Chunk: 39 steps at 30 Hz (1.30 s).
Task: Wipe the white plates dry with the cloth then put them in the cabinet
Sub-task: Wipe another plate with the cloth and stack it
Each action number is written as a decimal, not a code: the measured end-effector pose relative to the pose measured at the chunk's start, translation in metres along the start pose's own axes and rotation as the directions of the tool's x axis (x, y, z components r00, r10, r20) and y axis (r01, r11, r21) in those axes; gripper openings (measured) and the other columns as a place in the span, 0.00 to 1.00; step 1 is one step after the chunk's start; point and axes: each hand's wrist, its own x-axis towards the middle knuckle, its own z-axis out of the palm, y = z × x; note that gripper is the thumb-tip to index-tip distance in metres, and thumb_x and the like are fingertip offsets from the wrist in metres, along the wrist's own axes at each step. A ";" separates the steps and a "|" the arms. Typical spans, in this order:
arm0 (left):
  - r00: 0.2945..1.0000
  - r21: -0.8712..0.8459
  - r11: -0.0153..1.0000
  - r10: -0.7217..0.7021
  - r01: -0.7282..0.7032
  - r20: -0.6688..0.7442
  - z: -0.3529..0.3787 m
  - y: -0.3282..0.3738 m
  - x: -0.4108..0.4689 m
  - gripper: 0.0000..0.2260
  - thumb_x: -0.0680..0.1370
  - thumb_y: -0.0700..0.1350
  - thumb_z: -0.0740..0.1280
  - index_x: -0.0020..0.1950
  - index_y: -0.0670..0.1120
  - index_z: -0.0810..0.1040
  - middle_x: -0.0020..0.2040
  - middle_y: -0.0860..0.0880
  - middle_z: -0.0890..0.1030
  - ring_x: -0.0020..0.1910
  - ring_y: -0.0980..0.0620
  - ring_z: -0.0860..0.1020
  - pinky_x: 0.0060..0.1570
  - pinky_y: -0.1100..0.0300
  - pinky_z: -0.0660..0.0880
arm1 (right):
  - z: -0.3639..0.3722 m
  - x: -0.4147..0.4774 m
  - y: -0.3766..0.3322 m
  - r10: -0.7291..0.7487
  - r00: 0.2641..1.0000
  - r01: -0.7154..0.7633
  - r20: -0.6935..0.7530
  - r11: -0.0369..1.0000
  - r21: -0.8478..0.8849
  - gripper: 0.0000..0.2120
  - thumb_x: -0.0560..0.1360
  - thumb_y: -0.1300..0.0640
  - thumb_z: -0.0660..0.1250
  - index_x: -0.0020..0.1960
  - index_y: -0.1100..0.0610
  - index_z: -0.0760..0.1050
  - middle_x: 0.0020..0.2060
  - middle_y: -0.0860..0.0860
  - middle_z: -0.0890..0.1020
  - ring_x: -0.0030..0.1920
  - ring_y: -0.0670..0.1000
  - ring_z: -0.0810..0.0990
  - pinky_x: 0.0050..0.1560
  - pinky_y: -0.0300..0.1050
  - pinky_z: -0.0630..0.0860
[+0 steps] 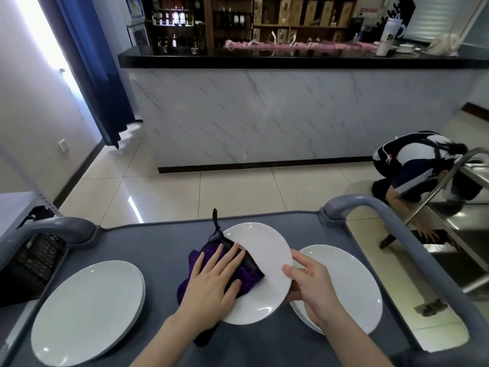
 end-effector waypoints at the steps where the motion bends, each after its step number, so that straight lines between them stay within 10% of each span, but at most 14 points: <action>1: 0.999 0.006 0.999 0.033 -0.033 0.014 -0.001 0.000 -0.008 0.26 0.81 0.57 0.47 0.76 0.67 0.39 0.77 0.68 0.38 0.78 0.59 0.36 0.75 0.54 0.32 | 0.000 0.002 0.000 -0.002 1.000 0.002 -0.006 1.000 0.003 0.18 0.79 0.70 0.61 0.59 0.52 0.81 0.42 0.68 0.83 0.33 0.58 0.82 0.29 0.48 0.79; 8: 0.988 0.027 0.989 0.140 -0.142 0.069 0.008 0.037 -0.039 0.27 0.77 0.52 0.57 0.78 0.56 0.62 0.78 0.59 0.60 0.76 0.44 0.62 0.68 0.47 0.55 | 0.011 0.009 0.002 0.018 0.999 -0.017 -0.027 0.999 0.034 0.19 0.79 0.70 0.61 0.58 0.49 0.80 0.42 0.58 0.87 0.36 0.56 0.85 0.30 0.45 0.79; 15: 0.983 0.040 0.983 0.181 -0.181 0.026 0.009 0.048 -0.001 0.26 0.80 0.55 0.39 0.78 0.60 0.35 0.77 0.67 0.35 0.78 0.51 0.33 0.76 0.46 0.35 | 0.018 0.003 0.010 0.012 1.000 -0.014 0.018 0.997 0.079 0.17 0.80 0.69 0.61 0.61 0.53 0.81 0.51 0.55 0.86 0.53 0.54 0.85 0.46 0.44 0.82; 20: 0.956 0.093 0.952 0.285 -0.291 0.074 0.001 0.033 0.027 0.26 0.81 0.54 0.40 0.79 0.60 0.38 0.77 0.67 0.36 0.78 0.54 0.34 0.76 0.48 0.35 | 0.010 -0.005 0.007 0.047 0.997 -0.050 0.056 0.997 0.056 0.19 0.80 0.67 0.61 0.61 0.48 0.81 0.48 0.62 0.85 0.45 0.59 0.84 0.43 0.55 0.82; 34: 0.986 -0.047 0.992 -0.120 0.116 -0.114 0.004 -0.004 0.006 0.26 0.81 0.57 0.48 0.79 0.61 0.46 0.78 0.66 0.43 0.79 0.59 0.41 0.76 0.54 0.36 | 0.004 -0.008 0.002 0.021 0.999 -0.022 0.024 0.999 0.035 0.19 0.77 0.69 0.63 0.56 0.48 0.83 0.44 0.67 0.84 0.37 0.62 0.83 0.32 0.51 0.81; 39: 0.993 -0.164 0.986 -0.057 0.040 -0.101 0.006 -0.004 -0.032 0.27 0.78 0.60 0.44 0.78 0.61 0.49 0.77 0.68 0.47 0.78 0.61 0.41 0.78 0.53 0.43 | 0.003 -0.003 -0.004 0.002 1.000 0.000 -0.017 0.996 0.085 0.18 0.77 0.69 0.64 0.54 0.49 0.83 0.39 0.60 0.85 0.32 0.57 0.81 0.26 0.46 0.78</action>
